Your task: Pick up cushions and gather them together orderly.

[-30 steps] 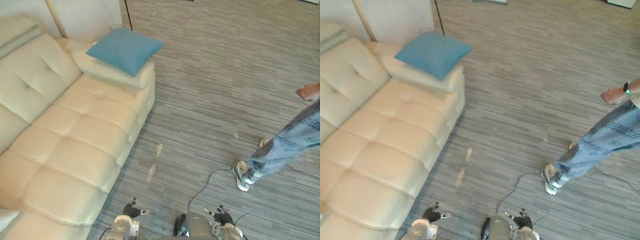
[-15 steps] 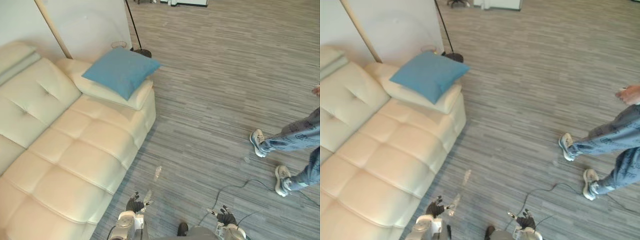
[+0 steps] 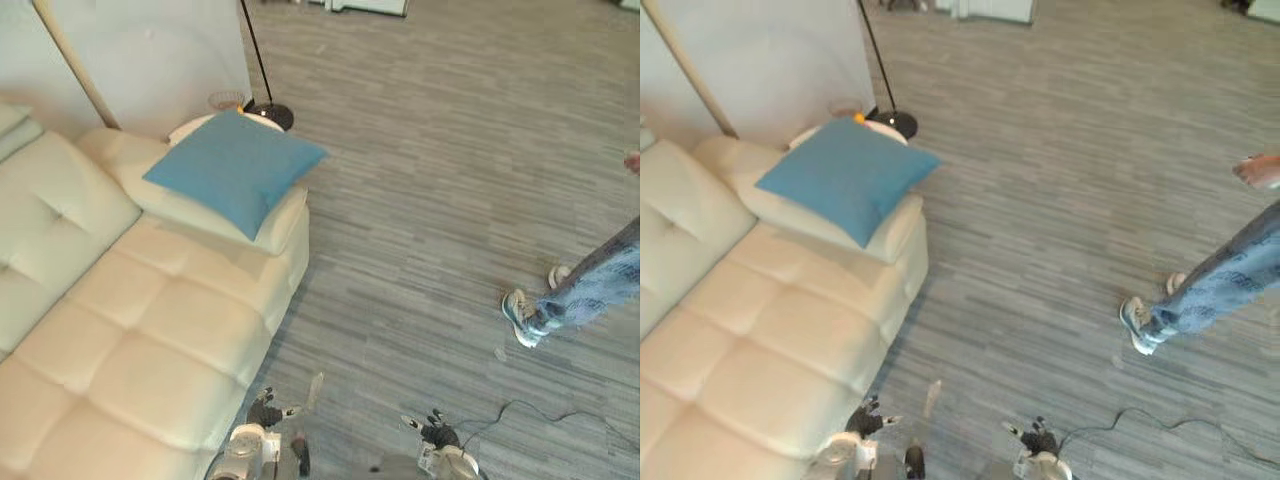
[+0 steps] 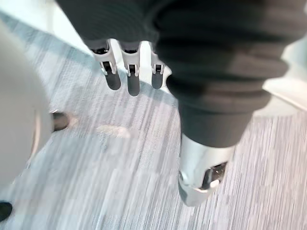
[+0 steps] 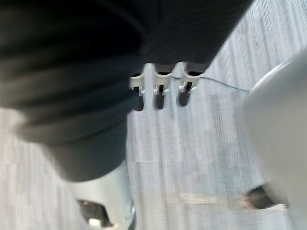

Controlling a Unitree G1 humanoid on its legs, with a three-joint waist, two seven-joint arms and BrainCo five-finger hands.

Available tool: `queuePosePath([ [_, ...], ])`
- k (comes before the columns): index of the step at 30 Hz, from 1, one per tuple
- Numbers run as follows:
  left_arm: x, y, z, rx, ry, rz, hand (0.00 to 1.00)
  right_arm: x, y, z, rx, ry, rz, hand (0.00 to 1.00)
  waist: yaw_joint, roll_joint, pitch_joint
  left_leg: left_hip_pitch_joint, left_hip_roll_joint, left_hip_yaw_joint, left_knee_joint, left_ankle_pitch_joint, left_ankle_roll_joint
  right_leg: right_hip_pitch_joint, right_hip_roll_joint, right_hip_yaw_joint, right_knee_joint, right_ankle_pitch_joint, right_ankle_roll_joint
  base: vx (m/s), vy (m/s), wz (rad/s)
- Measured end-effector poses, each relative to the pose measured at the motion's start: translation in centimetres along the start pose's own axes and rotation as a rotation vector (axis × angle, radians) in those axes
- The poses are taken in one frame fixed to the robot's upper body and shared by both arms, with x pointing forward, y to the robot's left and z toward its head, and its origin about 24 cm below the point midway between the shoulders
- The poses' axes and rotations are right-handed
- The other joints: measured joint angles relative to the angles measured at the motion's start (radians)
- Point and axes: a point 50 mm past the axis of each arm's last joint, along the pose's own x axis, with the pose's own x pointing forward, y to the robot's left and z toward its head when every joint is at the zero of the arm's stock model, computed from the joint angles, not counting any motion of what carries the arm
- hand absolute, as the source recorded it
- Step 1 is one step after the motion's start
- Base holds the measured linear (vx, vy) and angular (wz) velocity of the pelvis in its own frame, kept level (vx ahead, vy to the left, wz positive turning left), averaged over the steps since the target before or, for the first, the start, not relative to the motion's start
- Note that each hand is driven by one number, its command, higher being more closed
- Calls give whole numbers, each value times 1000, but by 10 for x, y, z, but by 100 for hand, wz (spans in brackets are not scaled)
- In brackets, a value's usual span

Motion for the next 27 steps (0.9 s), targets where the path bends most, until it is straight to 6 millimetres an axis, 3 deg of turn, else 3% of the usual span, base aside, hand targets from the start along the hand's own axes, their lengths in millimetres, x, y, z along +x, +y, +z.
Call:
queuePosePath([
  [2,0,4,0,5,7,11,0,1,0,2,-4,-5,0,0,-7,6,-1,38,11,-25,-28,0,0,-40,9,-49,-124,-22,-22,380,-46,40],
  [4,1,2,0,2,7,6,0,3,-5,9,-18,-19,-5,0,-23,34,2,44,60,-68,-36,-11,-19,-98,72,-13,-351,18,-38,365,-148,53],
  [5,0,1,0,1,10,5,0,4,-4,13,-21,-28,-5,0,-28,45,8,51,77,-83,-37,-17,-30,-114,94,24,-434,67,-33,341,-199,53],
  [6,-1,1,-3,0,18,5,0,4,-4,12,-22,-28,-4,0,-33,41,6,62,85,-96,-36,-29,-49,-122,99,81,-550,159,-27,351,-245,56],
  [8,-2,5,-8,1,28,15,0,1,-6,2,-21,1,-6,0,-33,6,-5,98,68,-133,-36,-66,-92,-123,72,144,-631,336,-20,369,-316,54],
  [9,-3,1,-12,-17,43,16,0,3,-11,8,-34,-10,-16,0,-33,44,-8,107,112,-158,-20,-81,-105,-122,99,125,-561,305,-41,357,-360,51],
  [10,-4,-3,-13,-46,47,13,0,3,-13,8,-35,-11,-21,0,-34,58,-17,98,133,-180,26,-85,-111,-119,113,100,-541,247,-55,346,-344,47],
  [13,-4,-5,-11,-140,38,39,0,1,-14,2,-1,-2,-34,0,-38,68,-16,-60,182,-210,393,-65,-126,-57,139,27,-516,173,-99,277,-344,58],
  [14,-3,-4,-6,-166,17,46,0,0,-16,1,-3,-2,-36,0,-34,69,-2,-152,219,-194,599,-17,-111,-10,162,4,-520,143,-125,234,-316,45],
  [16,-3,-4,-2,-168,-10,47,0,-1,-17,-1,-1,5,-41,0,-16,73,5,-220,256,-121,736,-36,-94,65,189,-3,-543,119,-144,257,-259,7],
  [18,-3,-6,0,-157,-19,37,0,-1,-16,-2,0,9,-39,0,-13,68,8,-254,226,-30,637,-66,-83,131,181,-6,-605,114,-144,233,-146,-8],
  [20,-3,-8,1,-141,-25,28,0,-2,-17,-3,1,14,-43,0,-9,69,8,-269,171,14,416,-58,-78,167,173,-14,-653,117,-140,232,-21,-2],
  [22,-2,-10,2,-134,-28,19,0,-2,-19,-5,0,18,-48,0,-3,77,4,-251,108,19,97,42,-87,196,177,-25,-691,118,-119,343,59,0],
  [23,-2,-9,2,-126,-28,16,0,-2,-19,-6,-2,22,-51,0,15,75,5,-226,100,23,10,185,-64,220,184,-17,-708,113,-109,358,85,-2],
  [25,0,-4,6,-112,-37,25,0,-2,-14,-6,4,26,-42,0,19,45,7,-196,68,61,-34,194,-20,253,158,-14,-733,111,-90,360,76,11],
  [27,0,-2,7,-109,-39,30,0,-1,-12,-7,-3,38,-35,0,20,30,8,-198,39,59,2,154,10,264,130,-14,-724,95,-63,349,81,16],
])
